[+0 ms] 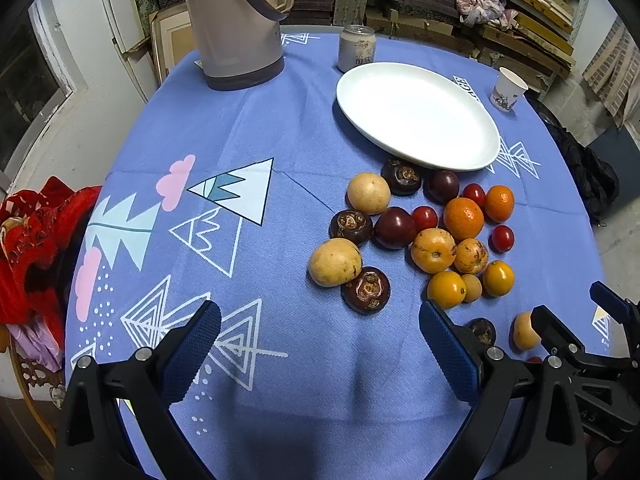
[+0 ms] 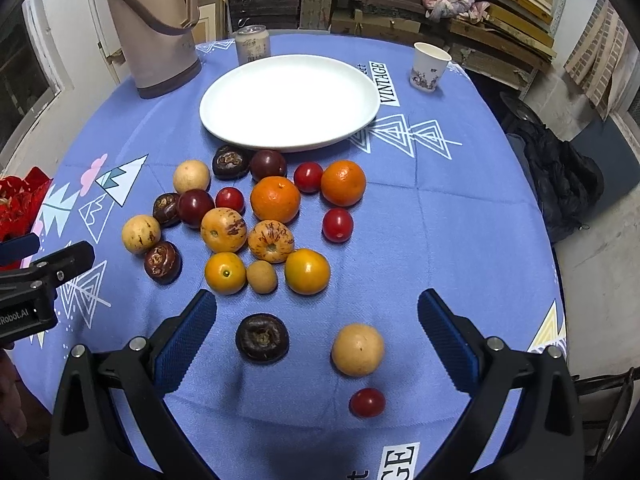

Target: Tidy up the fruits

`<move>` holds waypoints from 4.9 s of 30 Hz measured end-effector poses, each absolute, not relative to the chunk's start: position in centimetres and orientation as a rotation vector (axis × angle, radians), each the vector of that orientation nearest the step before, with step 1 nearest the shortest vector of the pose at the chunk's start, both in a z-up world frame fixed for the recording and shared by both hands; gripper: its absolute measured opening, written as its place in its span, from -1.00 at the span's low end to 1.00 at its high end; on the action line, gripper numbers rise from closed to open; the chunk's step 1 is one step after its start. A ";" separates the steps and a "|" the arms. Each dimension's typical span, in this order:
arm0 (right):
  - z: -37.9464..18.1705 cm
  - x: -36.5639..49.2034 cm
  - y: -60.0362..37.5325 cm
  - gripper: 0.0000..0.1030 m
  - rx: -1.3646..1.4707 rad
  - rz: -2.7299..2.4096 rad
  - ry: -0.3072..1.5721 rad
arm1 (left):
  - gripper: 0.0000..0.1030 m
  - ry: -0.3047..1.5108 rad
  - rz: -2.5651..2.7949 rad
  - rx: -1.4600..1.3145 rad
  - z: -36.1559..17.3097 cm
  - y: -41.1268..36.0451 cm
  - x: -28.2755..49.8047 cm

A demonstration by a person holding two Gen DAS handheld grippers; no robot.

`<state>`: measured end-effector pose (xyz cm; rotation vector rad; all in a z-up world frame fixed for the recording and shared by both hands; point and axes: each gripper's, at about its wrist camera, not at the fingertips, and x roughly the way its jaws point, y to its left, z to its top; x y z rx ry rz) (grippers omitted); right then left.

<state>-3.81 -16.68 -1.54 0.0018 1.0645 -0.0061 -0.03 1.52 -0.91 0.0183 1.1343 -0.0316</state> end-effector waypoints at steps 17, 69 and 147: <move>-0.8 -6.3 -17.0 0.92 0.012 -0.022 1.034 | 0.93 1.126 -0.051 0.015 -0.3 1.8 -1.2; -8.8 -2.7 -22.6 -0.18 0.102 0.214 1.218 | 0.93 1.204 -0.111 0.035 -7.1 2.8 1.3; -5.8 18.8 -20.6 0.24 0.106 0.228 1.037 | 0.36 1.062 -0.206 -0.048 -5.3 -3.4 20.2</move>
